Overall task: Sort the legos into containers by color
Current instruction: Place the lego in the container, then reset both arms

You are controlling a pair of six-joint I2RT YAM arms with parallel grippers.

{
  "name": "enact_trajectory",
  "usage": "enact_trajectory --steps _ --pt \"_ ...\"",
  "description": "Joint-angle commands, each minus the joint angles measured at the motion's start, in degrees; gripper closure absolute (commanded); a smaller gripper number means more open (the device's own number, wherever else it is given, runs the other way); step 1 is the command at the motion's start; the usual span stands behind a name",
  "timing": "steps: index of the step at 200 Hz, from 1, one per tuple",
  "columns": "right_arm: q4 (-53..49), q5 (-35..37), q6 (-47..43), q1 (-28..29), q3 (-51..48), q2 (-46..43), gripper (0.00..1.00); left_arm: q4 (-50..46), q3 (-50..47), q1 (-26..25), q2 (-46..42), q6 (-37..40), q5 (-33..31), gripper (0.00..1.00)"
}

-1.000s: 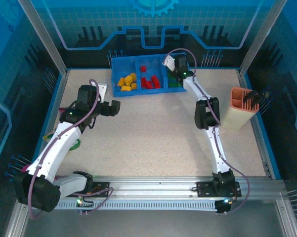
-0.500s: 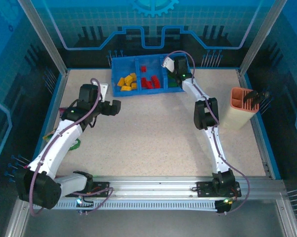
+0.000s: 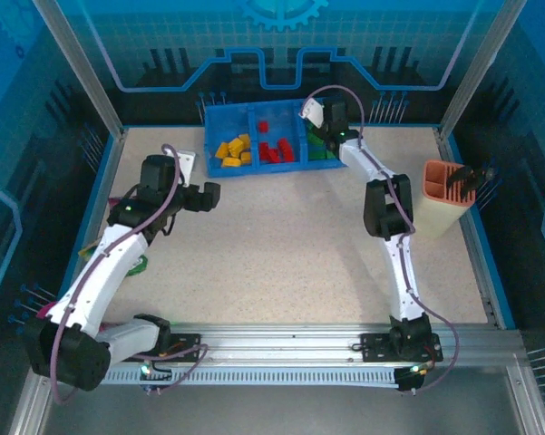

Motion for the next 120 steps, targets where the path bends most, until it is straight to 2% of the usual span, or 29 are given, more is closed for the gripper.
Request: enact_trajectory --steps 1,20,38,44,54,57,81,105,120 --pt "3.8 0.5 1.7 1.8 -6.1 -10.9 0.39 1.2 0.9 0.5 -2.2 -0.8 1.2 0.01" --pt "3.2 1.7 2.5 2.5 -12.4 -16.5 0.35 0.8 1.0 0.5 -2.8 -1.4 1.3 0.01" --pt "-4.3 2.0 7.3 3.0 -15.6 -21.6 0.28 1.6 0.6 0.5 -3.6 -3.0 0.5 0.01" --pt "-7.2 2.2 10.0 3.2 -16.7 -23.6 0.21 2.7 -0.1 0.5 -4.0 -3.8 -0.3 0.01" --pt "-11.0 2.1 14.2 3.4 -19.7 -27.7 0.03 5.4 -2.1 0.5 -5.1 -4.4 -1.7 0.01" --pt "-11.6 2.1 16.0 3.5 -21.1 -29.1 0.0 6.3 -2.9 0.5 -5.4 -4.5 -2.2 0.01" --pt "-11.5 -0.6 26.3 4.0 -35.4 -41.5 0.0 15.0 -9.2 0.5 -7.2 -4.0 -2.7 0.01" --pt "-7.9 -4.8 32.7 4.1 -50.1 -52.8 0.0 21.5 -15.3 0.5 -7.8 -4.5 -8.7 0.01" --pt "-4.4 -5.6 36.1 4.0 -59.1 -58.4 0.0 25.5 -19.7 0.6 -6.7 -2.2 -11.7 0.01"
